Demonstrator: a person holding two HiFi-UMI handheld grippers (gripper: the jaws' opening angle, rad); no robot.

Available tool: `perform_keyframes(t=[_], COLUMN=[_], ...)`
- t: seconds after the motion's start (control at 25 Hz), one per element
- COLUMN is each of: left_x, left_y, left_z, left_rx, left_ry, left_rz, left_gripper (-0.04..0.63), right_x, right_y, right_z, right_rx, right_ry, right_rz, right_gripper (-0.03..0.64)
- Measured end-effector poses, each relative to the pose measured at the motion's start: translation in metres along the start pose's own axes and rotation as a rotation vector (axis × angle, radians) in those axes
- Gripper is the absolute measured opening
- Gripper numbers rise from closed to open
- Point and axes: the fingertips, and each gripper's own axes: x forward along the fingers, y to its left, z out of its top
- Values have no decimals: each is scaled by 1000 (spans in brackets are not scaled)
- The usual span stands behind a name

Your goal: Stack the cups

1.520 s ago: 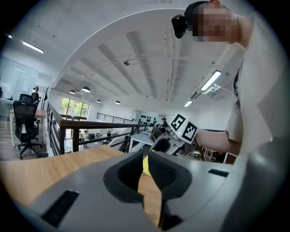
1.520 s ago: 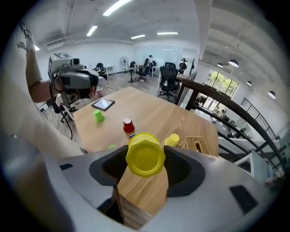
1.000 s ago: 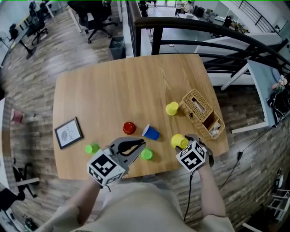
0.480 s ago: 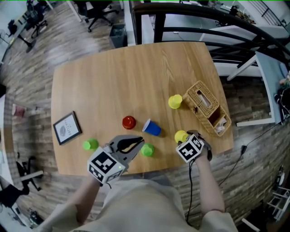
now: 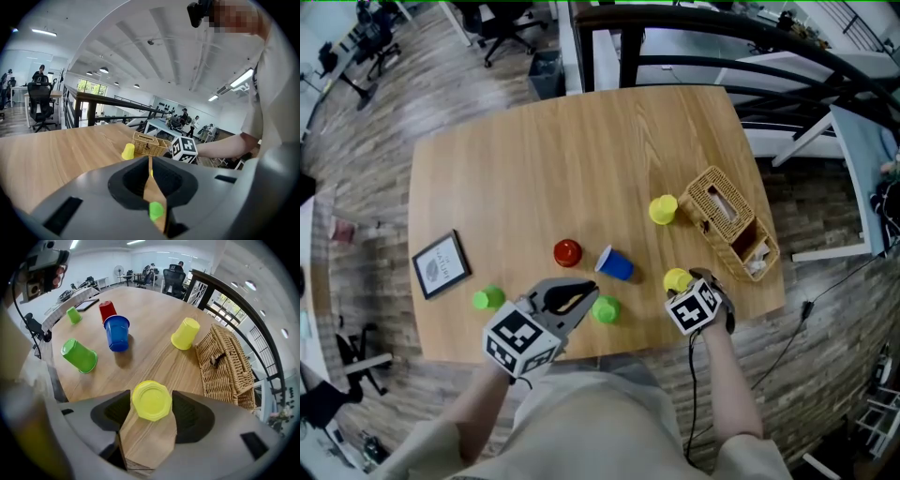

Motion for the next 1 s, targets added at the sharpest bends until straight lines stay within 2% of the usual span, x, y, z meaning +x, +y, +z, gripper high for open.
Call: perform_keyframes(t=[0.32,0.44,0.56,0.64,1.0], left_x=[-16,-22,-27,-31,-48], left_y=[-8,-12,-17,-21,-34], left_z=[23,37,49,57,71], left_rx=[54,84,107,122,153], left_ry=[-40,-66,-92,-111,-182], left_rz=[30,36,39,38,36], left_gripper=[43,43,43,43,43], right_x=[-55,-89,-127,-151,-235], right_y=[0,0,-4,-2,22], right_z=[13,23,35,41,64], right_rx=[102,156,209,236,201], right_ry=[-153,-241,-370,-449,-723], right_rz=[8,-3,-27,-33,-60], right_gripper=[293,291,236,232,225])
